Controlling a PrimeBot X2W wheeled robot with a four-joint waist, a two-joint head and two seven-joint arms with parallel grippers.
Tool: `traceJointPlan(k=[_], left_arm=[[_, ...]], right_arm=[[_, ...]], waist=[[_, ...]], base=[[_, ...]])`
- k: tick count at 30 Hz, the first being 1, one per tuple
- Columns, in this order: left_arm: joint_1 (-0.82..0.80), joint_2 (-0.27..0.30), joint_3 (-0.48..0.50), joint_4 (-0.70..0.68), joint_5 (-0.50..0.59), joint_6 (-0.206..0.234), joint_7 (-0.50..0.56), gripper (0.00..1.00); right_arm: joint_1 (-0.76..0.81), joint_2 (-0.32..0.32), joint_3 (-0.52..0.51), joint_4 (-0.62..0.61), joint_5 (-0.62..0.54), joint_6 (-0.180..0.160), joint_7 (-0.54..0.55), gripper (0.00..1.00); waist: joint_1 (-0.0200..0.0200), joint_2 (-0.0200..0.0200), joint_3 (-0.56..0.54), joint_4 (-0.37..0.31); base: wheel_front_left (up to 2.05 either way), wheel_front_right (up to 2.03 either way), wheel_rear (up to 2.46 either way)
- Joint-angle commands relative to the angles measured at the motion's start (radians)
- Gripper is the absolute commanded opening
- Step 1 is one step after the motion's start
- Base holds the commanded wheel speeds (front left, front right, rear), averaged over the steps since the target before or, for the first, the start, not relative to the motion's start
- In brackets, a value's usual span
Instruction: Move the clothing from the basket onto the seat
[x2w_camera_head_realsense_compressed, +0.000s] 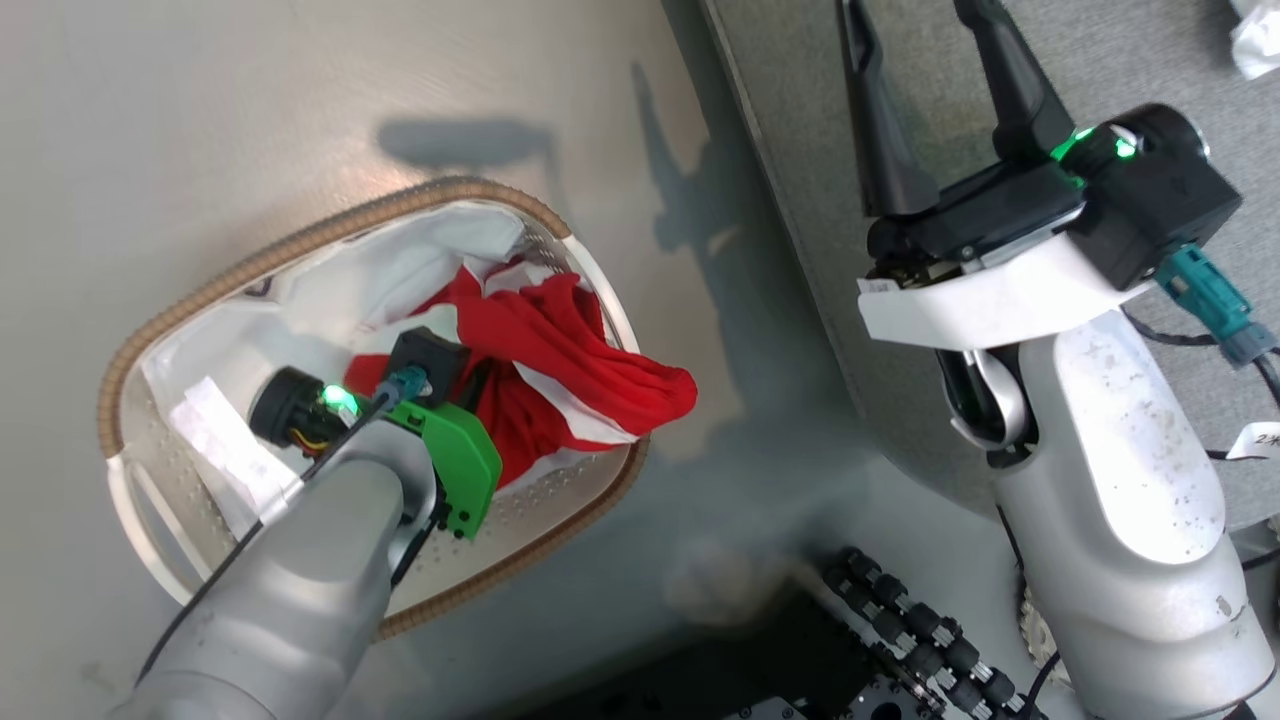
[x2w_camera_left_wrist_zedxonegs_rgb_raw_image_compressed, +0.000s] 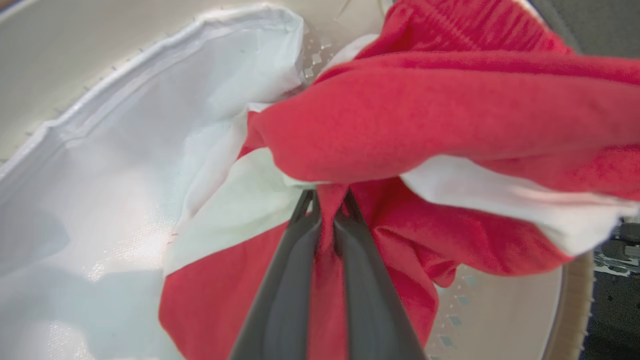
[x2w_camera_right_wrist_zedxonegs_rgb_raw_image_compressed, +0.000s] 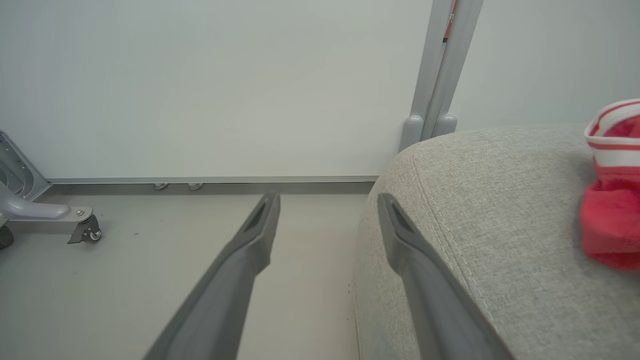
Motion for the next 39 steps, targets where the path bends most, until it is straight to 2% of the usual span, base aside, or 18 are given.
traceJointPlan(k=[1, 8, 22, 25, 39], left_arm=[[0.025, 0.0, 0.015, -0.013, 0.009, 0.0, 0.0, 0.0], [0.114, -0.003, 0.104, -0.081, 0.034, 0.001, 0.0, 0.0], [0.269, -0.015, 0.255, -0.219, 0.15, 0.0, 0.0, 0.0], [0.329, -0.024, 0.304, -0.274, 0.19, 0.0, 0.0, 0.0], [0.485, -0.059, 0.467, -0.467, 0.279, 0.0, 0.0, 0.0]], right_arm=[[0.021, -0.003, 0.002, 0.012, -0.006, -0.001, -0.002, 1.0], [0.063, -0.003, 0.014, 0.055, -0.011, -0.001, -0.002, 1.0], [0.155, -0.003, 0.033, 0.119, -0.026, -0.001, -0.002, 1.0], [0.199, -0.003, 0.026, 0.142, -0.037, -0.001, -0.002, 1.0], [0.308, -0.009, 0.015, 0.196, -0.049, -0.001, -0.002, 1.0]], waist=[[0.0, 0.0, -0.062, 0.021], [0.0, 0.0, -0.164, 0.051], [0.0, 0.0, -0.335, 0.114], [0.0, 0.0, -0.406, 0.146], [0.0, 0.0, -0.573, 0.237]], base=[[0.0, 0.0, 0.0], [0.0, 0.0, 0.0], [0.0, 0.0, 0.0], [0.0, 0.0, 0.0], [0.0, 0.0, 0.0]])
